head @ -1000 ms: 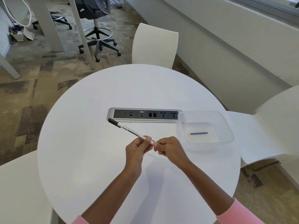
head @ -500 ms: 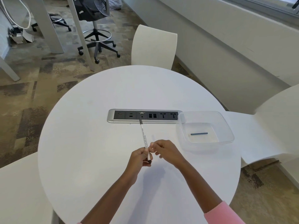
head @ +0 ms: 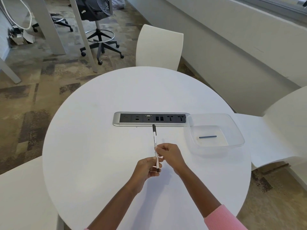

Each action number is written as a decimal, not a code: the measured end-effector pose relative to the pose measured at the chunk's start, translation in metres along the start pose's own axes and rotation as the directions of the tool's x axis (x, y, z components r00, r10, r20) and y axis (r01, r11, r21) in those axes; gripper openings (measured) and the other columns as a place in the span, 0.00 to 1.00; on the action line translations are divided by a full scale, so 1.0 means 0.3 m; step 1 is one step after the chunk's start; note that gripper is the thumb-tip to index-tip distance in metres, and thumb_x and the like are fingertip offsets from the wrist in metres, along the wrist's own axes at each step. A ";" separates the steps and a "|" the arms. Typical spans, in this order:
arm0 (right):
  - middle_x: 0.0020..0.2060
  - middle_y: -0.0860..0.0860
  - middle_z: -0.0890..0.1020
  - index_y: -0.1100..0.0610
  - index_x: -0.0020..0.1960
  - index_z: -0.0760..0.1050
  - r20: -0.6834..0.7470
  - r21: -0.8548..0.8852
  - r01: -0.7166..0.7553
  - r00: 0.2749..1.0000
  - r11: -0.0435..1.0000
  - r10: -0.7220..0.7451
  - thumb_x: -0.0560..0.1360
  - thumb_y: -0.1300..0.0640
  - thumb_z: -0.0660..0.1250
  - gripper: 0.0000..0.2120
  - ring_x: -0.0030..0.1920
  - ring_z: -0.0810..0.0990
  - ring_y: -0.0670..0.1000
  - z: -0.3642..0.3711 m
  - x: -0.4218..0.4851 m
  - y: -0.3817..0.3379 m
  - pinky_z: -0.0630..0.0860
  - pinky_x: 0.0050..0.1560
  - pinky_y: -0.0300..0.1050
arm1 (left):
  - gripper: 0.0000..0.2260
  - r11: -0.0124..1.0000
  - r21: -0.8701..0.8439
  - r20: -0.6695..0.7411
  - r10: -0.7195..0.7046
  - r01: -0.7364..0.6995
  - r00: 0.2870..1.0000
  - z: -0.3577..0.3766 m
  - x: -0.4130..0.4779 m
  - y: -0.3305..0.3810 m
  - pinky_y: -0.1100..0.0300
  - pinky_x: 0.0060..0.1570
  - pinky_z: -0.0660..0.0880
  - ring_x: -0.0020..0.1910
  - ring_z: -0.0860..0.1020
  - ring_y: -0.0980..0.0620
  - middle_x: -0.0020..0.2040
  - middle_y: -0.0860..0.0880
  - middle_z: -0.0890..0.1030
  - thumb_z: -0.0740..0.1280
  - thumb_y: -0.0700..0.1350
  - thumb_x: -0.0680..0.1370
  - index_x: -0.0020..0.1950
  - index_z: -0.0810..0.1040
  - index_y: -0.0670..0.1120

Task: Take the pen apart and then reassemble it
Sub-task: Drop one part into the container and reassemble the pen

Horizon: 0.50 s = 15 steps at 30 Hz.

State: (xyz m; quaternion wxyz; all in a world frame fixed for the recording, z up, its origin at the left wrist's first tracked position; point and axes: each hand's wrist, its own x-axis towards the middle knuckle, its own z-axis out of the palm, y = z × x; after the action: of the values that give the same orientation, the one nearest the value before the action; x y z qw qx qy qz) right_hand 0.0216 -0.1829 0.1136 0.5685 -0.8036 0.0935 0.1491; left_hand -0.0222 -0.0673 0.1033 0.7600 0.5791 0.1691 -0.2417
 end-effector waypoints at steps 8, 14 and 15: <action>0.41 0.57 0.81 0.64 0.50 0.76 -0.173 -0.380 -0.006 0.983 0.925 -0.065 0.74 0.61 0.62 0.09 0.40 0.74 0.49 0.050 0.037 0.057 0.69 0.42 0.39 | 0.11 0.624 0.775 -0.256 0.454 -0.100 0.854 -0.094 0.098 -0.075 0.64 0.52 0.67 0.57 0.73 0.49 0.59 0.47 0.76 0.61 0.42 0.78 0.60 0.75 0.44; 0.48 0.61 0.80 0.67 0.50 0.73 -0.177 -0.529 -0.053 0.983 0.847 -0.049 0.75 0.63 0.58 0.09 0.49 0.77 0.60 0.109 0.065 0.086 0.72 0.48 0.48 | 0.22 0.193 0.981 -0.111 0.468 0.022 0.876 -0.170 0.154 -0.100 0.54 0.72 0.56 0.75 0.57 0.45 0.75 0.44 0.61 0.59 0.46 0.79 0.73 0.63 0.43; 0.48 0.61 0.80 0.67 0.49 0.73 -0.181 -0.544 -0.065 0.983 0.836 -0.042 0.75 0.63 0.58 0.09 0.49 0.77 0.60 0.116 0.068 0.090 0.72 0.48 0.49 | 0.24 0.135 0.991 -0.084 0.479 0.021 0.874 -0.181 0.162 -0.101 0.50 0.68 0.63 0.72 0.63 0.42 0.72 0.41 0.66 0.65 0.46 0.76 0.70 0.67 0.41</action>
State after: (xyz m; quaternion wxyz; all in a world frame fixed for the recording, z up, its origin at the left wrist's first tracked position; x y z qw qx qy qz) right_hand 0.0275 -0.1587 0.0718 0.3029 -0.9423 0.1042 0.0977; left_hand 0.0023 -0.0299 0.0383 0.1880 0.9805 0.0265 -0.0506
